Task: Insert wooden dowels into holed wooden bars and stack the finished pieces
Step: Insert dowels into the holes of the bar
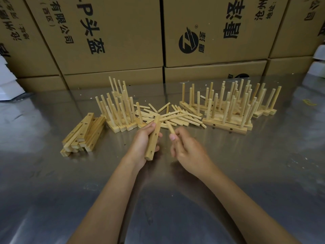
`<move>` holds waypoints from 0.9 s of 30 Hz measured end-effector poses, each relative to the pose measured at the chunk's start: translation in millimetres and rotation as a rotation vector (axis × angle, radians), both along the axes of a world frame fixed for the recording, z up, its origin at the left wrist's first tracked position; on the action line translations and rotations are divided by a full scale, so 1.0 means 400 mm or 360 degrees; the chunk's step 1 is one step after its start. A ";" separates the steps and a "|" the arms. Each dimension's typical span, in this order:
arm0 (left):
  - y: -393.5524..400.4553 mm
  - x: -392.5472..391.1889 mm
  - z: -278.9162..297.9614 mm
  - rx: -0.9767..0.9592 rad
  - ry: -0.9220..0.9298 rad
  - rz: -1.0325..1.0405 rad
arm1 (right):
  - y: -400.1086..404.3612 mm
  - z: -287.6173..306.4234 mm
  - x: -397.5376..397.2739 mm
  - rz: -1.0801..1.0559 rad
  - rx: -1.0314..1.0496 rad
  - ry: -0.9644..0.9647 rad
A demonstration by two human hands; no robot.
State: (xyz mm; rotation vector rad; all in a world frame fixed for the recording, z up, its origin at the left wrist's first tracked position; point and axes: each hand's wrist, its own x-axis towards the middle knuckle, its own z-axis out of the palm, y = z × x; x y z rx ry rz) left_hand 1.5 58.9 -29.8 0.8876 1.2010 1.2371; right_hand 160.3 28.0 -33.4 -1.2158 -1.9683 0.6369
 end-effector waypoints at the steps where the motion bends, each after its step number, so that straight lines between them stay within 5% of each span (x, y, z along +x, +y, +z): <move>1: -0.001 -0.002 0.003 -0.0003 -0.0098 -0.0008 | -0.001 0.008 0.004 0.0030 0.0021 0.0189; 4: -0.009 0.000 0.014 0.0009 -0.0328 -0.0078 | -0.001 0.040 0.021 -0.0034 0.0190 0.0574; 8: -0.024 0.021 0.024 -0.0011 -0.0366 -0.0180 | -0.008 0.050 0.021 0.0041 0.0007 0.0988; 27: -0.028 0.061 0.010 0.0056 -0.0208 -0.0135 | -0.003 -0.007 -0.014 -0.0145 0.0134 0.1118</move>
